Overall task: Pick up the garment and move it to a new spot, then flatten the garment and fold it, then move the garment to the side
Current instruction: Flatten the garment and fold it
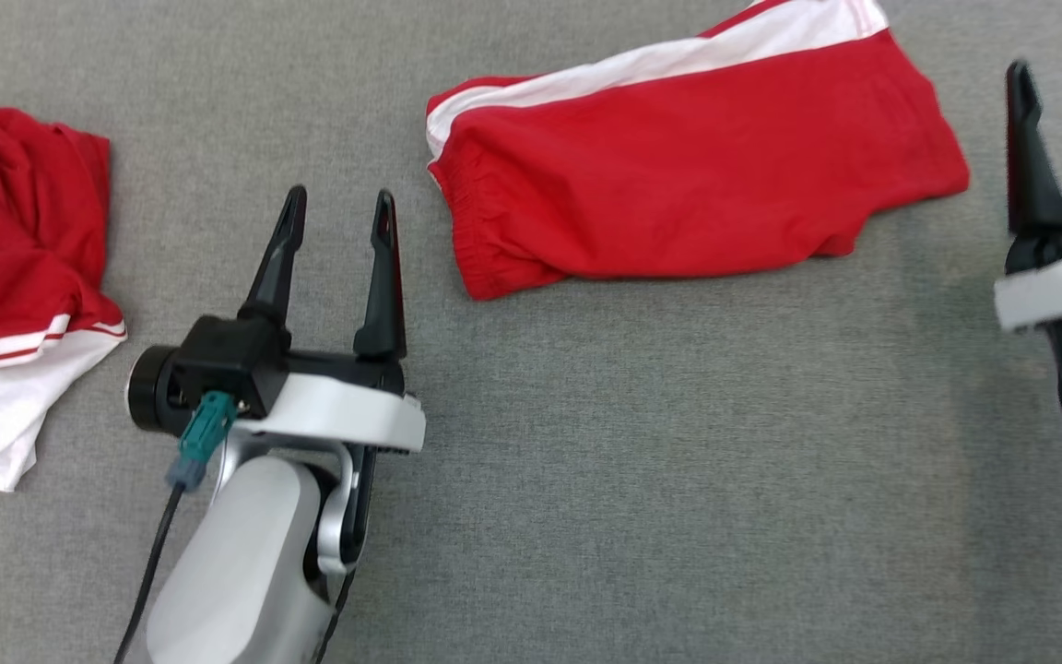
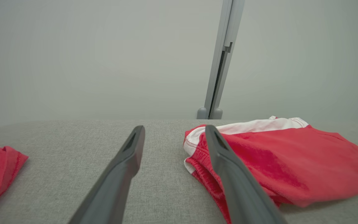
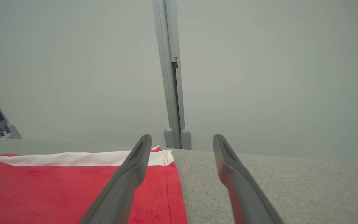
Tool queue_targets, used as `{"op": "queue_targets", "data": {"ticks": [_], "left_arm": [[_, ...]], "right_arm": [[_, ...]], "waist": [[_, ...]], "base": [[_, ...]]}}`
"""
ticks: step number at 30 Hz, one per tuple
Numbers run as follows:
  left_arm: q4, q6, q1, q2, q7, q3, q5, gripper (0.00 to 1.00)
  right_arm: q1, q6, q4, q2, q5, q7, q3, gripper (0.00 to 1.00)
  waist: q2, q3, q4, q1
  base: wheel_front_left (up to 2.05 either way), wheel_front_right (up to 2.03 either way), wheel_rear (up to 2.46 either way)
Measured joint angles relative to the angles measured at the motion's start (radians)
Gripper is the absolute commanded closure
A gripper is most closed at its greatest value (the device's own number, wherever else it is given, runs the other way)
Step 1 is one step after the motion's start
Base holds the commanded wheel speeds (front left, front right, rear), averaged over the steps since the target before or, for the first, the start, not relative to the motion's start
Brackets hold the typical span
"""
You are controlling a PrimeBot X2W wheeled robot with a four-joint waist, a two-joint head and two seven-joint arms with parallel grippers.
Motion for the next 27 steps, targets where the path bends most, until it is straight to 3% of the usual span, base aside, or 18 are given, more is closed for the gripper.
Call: {"op": "queue_targets", "data": {"ticks": [13, 27], "left_arm": [[-0.017, -0.007, 0.183, 0.016, 0.000, 0.046, 0.062, 0.00], [0.002, -0.021, 0.195, 0.008, 0.000, 0.052, 0.078, 0.00]], "right_arm": [[0.389, 0.000, -0.239, 0.109, -0.143, -0.001, -0.118, 0.00], [0.454, 0.000, -0.323, 0.140, -0.174, 0.059, -0.159, 0.00]], "waist": [[0.0000, -0.132, -0.050, 0.0000], [0.0000, -0.146, -0.060, 0.0000]], "base": [[0.00, 0.00, 0.00], [0.00, 0.00, 0.00]]}}
